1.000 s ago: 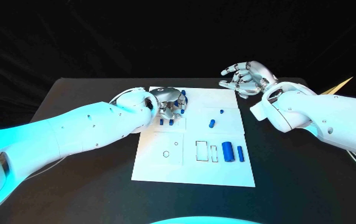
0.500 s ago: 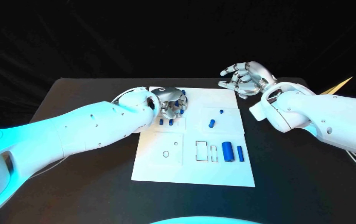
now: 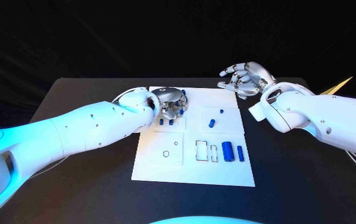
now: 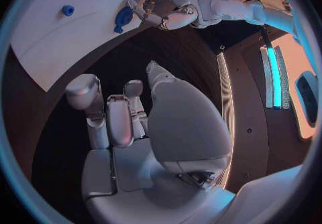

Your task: Assemble the parts on the task board

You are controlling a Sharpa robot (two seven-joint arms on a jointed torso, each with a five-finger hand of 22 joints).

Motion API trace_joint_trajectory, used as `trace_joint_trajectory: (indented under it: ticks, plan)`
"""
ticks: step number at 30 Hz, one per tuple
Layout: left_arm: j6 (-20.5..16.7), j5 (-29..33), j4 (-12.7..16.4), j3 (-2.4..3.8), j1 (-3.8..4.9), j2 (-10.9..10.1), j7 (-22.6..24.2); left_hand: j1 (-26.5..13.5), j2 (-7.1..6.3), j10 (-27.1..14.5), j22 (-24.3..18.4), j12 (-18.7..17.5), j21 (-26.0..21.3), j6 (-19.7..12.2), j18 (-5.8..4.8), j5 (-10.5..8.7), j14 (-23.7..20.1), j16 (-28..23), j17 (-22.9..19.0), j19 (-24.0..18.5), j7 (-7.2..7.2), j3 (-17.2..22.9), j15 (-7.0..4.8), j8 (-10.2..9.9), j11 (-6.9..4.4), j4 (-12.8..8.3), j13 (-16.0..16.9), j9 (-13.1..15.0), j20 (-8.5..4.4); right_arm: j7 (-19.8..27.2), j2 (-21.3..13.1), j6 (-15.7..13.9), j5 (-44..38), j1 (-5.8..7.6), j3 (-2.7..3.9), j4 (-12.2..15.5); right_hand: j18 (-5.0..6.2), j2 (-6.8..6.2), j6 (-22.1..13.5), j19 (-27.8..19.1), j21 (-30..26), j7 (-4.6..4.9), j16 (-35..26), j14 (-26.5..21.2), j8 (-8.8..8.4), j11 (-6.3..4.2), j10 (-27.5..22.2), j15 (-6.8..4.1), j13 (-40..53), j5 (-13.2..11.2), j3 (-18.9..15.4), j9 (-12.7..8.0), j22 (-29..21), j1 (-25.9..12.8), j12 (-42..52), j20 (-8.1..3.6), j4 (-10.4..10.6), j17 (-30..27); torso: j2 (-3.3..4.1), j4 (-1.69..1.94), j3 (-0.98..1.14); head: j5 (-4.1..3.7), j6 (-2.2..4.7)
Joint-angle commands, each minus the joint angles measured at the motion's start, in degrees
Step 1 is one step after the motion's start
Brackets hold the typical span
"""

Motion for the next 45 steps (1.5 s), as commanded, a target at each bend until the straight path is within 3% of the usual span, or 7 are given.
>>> trace_joint_trajectory:
  ticks: [1,20,28,45]
  plan:
    - [0.7,0.1,0.1,0.03,0.00,0.2,-0.1,-0.1,1.28,1.5,1.4,0.7,1.3,1.4,-0.91,-0.78,1.0,1.7,1.2,1.1,0.19,1.5,-0.09,-1.0,-0.33,0.1,-0.8,-0.4,0.06,0.1,0.1,0.2,0.0,-0.06,0.01,0.0,1.23,-0.07,0.8,-0.6,-1.1,0.19,-0.6,0.5,1.16,-0.39,-2.1,-0.69,-0.4,0.8,2.4,0.5,-0.3,-0.6,-0.6,-0.08,0.2,-0.3,-0.02,0.03,-0.01,-0.01,-0.12]
    - [2.6,0.1,-0.5,0.03,0.00,0.5,-0.9,-0.5,1.98,3.1,3.3,-0.5,2.8,2.9,-1.22,-0.85,2.1,3.1,2.2,2.0,0.54,2.0,-0.09,-1.3,-0.34,-0.7,-1.6,-0.7,0.13,0.1,0.1,0.2,0.0,-0.09,0.01,0.0,1.23,-0.07,0.8,-0.6,-1.1,0.19,-0.6,0.5,1.16,-0.39,-2.1,-0.69,-0.4,0.8,2.4,0.5,-0.3,-0.6,-0.6,-0.08,0.2,-0.3,0.01,0.02,-0.02,0.04,-0.23]
    - [2.1,0.1,-0.5,0.03,0.00,0.4,-0.9,-0.2,3.04,6.7,7.0,-0.8,5.8,4.9,-1.90,-0.89,5.0,5.3,5.7,4.9,0.41,2.2,-0.93,-1.3,-1.36,-2.0,-1.6,-0.6,-0.47,0.2,0.1,0.2,0.0,-0.10,0.01,0.0,1.23,-0.07,0.8,-0.6,-1.1,0.19,-0.6,0.5,1.16,-0.39,-2.1,-0.69,-0.4,0.8,2.4,0.5,-0.3,-0.6,-0.6,-0.08,0.2,-0.3,0.01,-0.01,-0.01,-0.01,-0.26]
    - [0.3,0.8,-0.6,0.04,0.00,0.3,0.0,0.0,3.31,8.9,9.1,-3.4,7.5,5.8,-2.30,-0.85,5.8,5.7,5.7,6.2,0.60,2.8,-0.99,-2.3,-1.24,-3.5,-2.2,-0.7,-0.50,0.2,0.2,0.2,0.0,-0.12,0.01,0.0,1.24,-0.07,0.8,-0.5,-1.3,0.15,-0.7,0.5,1.29,-0.41,-2.0,-0.72,-0.5,0.8,2.4,0.5,-0.4,-0.6,-0.5,-0.10,0.2,-0.4,-0.01,-0.02,0.01,0.04,-0.10]
